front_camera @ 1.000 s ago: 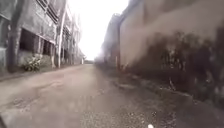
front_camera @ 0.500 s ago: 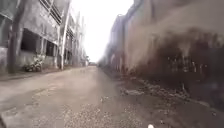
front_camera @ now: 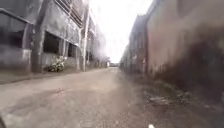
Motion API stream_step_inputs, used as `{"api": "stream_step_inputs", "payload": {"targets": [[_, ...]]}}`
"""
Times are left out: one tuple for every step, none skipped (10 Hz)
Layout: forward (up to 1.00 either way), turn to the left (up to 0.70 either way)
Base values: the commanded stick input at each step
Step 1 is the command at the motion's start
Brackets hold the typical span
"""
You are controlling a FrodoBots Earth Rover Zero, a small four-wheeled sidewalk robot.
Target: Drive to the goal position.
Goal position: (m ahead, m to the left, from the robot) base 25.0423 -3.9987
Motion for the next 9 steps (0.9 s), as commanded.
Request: {"api": "stream_step_inputs", "payload": {"targets": [[0.5, 0.22], [0.5, 0.09], [0.5, 0.0], [0.5, 0.0], [0.5, 0.0], [0.5, 0.0], [0.5, 0.0], [0.5, 0.0], [0.5, 0.0]]}}
